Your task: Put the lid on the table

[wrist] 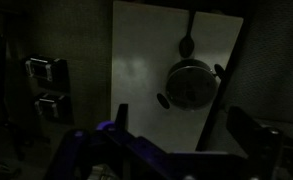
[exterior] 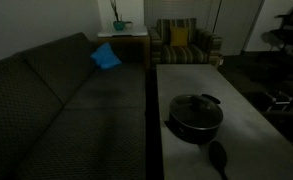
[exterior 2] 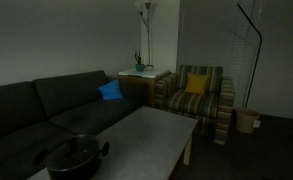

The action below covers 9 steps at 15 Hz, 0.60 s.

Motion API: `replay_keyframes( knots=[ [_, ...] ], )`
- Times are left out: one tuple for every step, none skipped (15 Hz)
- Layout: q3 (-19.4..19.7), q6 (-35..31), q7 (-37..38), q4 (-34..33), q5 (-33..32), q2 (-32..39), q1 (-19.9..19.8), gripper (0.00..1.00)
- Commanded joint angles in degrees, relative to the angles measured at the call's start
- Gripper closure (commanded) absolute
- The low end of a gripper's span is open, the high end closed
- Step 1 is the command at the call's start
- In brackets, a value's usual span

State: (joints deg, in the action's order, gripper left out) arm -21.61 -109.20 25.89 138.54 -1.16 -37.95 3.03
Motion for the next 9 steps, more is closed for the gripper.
replay_keyframes(
  knots=[
    [0.9,0.2,0.6,-0.1,-0.7,0.3,1.1,0.00],
    [0.8,-0.5,0.4,-0.6,-1.2,1.6,0.7,0.00],
    [0.7,-1.2,0.1,-1.2,-1.8,3.3,0.3,0.00],
    [0.7,-2.4,-0.3,-1.5,-2.5,4.5,0.1,0.00],
    [0.7,-3.9,-0.7,-2.0,-3.1,6.7,-0.1,0.00],
    [0.7,-5.2,-0.6,-2.4,-3.8,8.6,-0.2,0.00],
    [0.9,-7.4,-0.9,-2.7,-4.5,11.3,-0.3,0.00],
    [1.2,-9.6,-1.0,-3.1,-5.0,14.0,-0.3,0.00],
    [1.7,-11.8,-1.2,-3.5,-5.4,16.8,-0.2,0.00]
  ],
)
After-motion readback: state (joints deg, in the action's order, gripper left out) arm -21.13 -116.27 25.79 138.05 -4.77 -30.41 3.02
